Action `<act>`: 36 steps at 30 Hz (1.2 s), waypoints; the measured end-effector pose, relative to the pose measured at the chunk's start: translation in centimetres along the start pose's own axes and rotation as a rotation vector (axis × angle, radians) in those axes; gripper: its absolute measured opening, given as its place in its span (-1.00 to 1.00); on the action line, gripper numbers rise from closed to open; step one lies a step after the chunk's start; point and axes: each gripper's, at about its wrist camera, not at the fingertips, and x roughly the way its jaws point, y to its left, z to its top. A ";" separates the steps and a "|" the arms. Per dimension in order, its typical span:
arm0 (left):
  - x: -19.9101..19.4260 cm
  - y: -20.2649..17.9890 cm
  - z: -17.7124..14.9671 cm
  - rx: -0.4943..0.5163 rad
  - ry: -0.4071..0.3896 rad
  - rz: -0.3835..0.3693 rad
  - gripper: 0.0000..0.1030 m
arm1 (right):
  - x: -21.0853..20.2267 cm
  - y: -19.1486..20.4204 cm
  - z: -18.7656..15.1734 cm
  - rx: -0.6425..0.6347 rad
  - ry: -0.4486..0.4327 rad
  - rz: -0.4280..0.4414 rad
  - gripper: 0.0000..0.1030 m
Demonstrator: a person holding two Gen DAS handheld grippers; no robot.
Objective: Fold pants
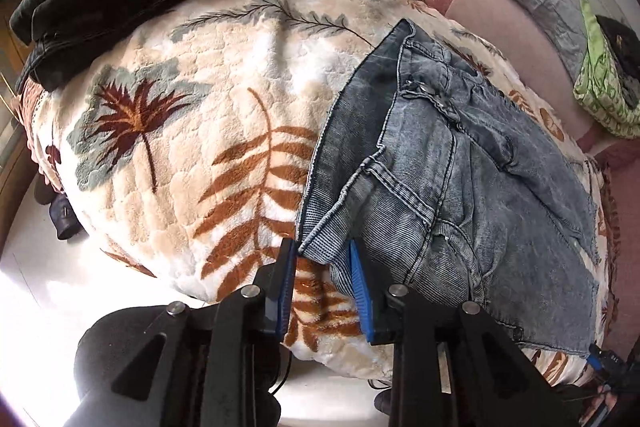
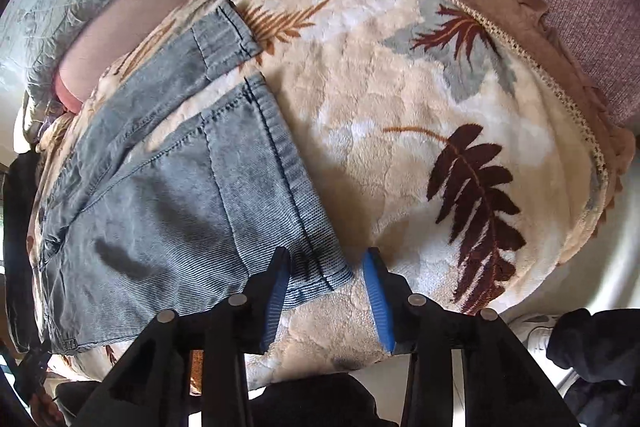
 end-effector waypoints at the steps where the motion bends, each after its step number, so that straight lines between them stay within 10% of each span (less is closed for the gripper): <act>1: -0.5 0.3 0.1 0.000 -0.010 0.010 -0.43 | -1.1 0.2 0.1 -0.006 -0.035 -0.007 -0.19; 7: -4.8 -3.4 0.8 0.103 -0.164 -0.026 -0.28 | -4.9 3.0 1.3 -0.056 -0.162 0.112 0.40; 14: -1.6 -9.9 -0.4 0.291 -0.177 -0.073 0.08 | 3.5 4.5 0.0 -0.079 0.082 0.089 0.42; 18: 5.2 -9.9 -1.5 0.317 -0.023 0.030 0.08 | 2.0 5.6 -0.2 -0.108 0.051 0.076 0.42; 24: 4.7 -9.7 -1.8 0.320 -0.077 0.006 0.14 | 0.4 6.7 0.4 -0.133 -0.053 0.054 0.63; 27: 4.5 -9.6 -1.7 0.326 -0.075 0.004 0.14 | 3.8 5.0 0.8 -0.077 0.068 -0.036 0.78; 36: 1.6 -10.9 -1.4 0.371 -0.166 0.032 0.32 | 1.0 8.5 1.8 -0.139 -0.018 0.049 0.78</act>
